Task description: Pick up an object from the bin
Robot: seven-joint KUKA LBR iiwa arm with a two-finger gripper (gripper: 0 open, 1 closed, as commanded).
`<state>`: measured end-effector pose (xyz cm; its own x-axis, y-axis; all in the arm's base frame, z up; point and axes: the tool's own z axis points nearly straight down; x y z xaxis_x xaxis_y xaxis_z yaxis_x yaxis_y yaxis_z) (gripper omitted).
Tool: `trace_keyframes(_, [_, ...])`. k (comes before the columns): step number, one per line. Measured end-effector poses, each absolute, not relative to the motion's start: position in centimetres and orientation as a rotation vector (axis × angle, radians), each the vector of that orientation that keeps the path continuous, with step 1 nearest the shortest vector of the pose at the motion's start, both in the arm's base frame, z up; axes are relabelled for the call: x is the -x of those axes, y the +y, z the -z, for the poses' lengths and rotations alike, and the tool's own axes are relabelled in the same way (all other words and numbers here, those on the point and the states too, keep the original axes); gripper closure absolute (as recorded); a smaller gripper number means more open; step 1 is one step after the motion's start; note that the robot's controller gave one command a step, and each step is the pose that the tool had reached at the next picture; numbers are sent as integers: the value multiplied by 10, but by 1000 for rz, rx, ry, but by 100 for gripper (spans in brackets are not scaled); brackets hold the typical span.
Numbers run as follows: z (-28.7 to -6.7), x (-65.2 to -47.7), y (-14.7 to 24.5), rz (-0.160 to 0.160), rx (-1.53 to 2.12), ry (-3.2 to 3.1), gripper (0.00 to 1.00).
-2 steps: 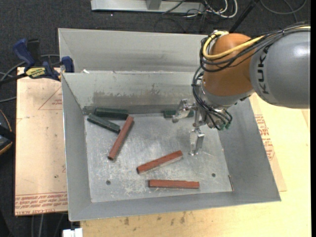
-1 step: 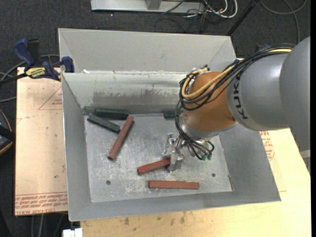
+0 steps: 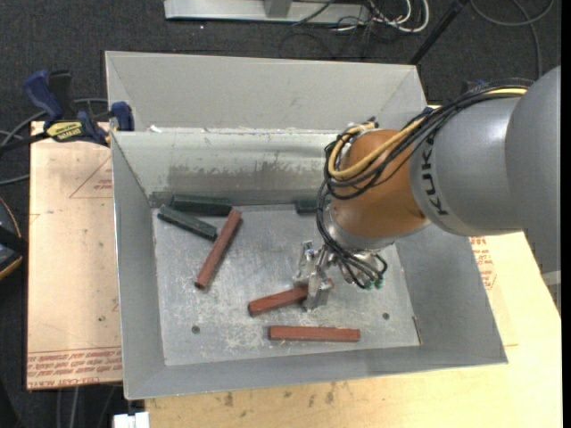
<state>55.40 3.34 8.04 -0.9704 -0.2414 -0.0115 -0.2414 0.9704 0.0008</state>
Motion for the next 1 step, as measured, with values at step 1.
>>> trace_keyframes(1, [-272,-560,23,0,415,3103,100])
